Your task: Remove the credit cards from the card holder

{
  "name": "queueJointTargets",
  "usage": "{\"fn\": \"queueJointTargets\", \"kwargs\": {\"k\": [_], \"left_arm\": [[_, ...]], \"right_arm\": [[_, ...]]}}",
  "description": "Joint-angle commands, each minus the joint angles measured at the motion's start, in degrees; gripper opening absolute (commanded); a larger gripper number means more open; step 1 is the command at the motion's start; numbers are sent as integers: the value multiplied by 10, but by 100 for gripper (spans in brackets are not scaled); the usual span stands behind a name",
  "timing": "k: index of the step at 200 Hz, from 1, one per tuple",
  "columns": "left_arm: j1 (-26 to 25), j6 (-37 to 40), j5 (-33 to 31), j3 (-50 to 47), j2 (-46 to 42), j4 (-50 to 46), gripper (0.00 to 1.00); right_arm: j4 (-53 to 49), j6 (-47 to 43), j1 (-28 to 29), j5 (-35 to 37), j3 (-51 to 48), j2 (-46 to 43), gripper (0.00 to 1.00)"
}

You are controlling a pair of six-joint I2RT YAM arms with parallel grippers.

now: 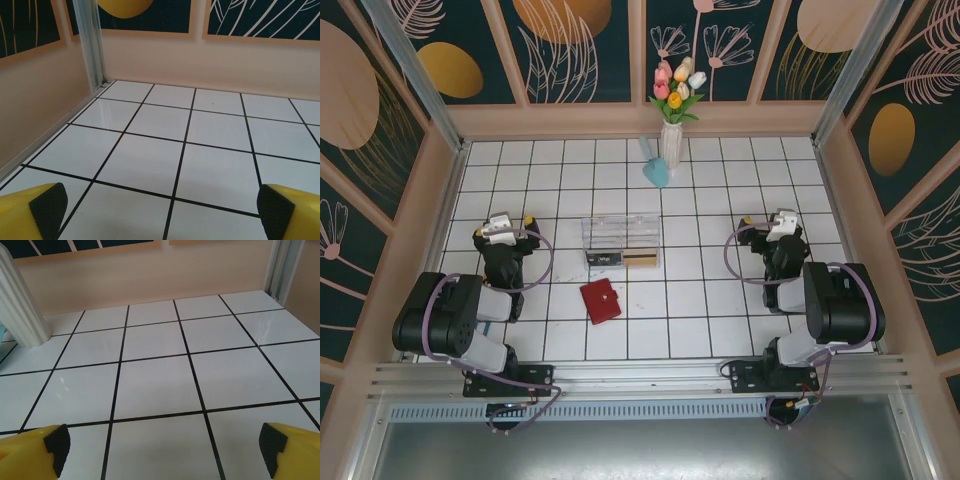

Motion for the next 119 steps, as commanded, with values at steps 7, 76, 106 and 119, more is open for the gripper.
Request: {"fn": "queueJointTargets", "kwargs": {"k": [7, 76, 106, 119], "left_arm": [[6, 9, 5, 9, 5, 30, 99], [6, 9, 5, 10, 6, 30, 99], [7, 8, 7, 11, 6, 26, 99], [10, 6, 13, 13, 6, 23, 99]], "right_arm": [[30, 14, -5, -9, 12, 7, 99], [30, 13, -6, -9, 12, 7, 99], [30, 14, -6, -9, 12, 7, 99], [30, 14, -6, -9, 12, 7, 99]]}}
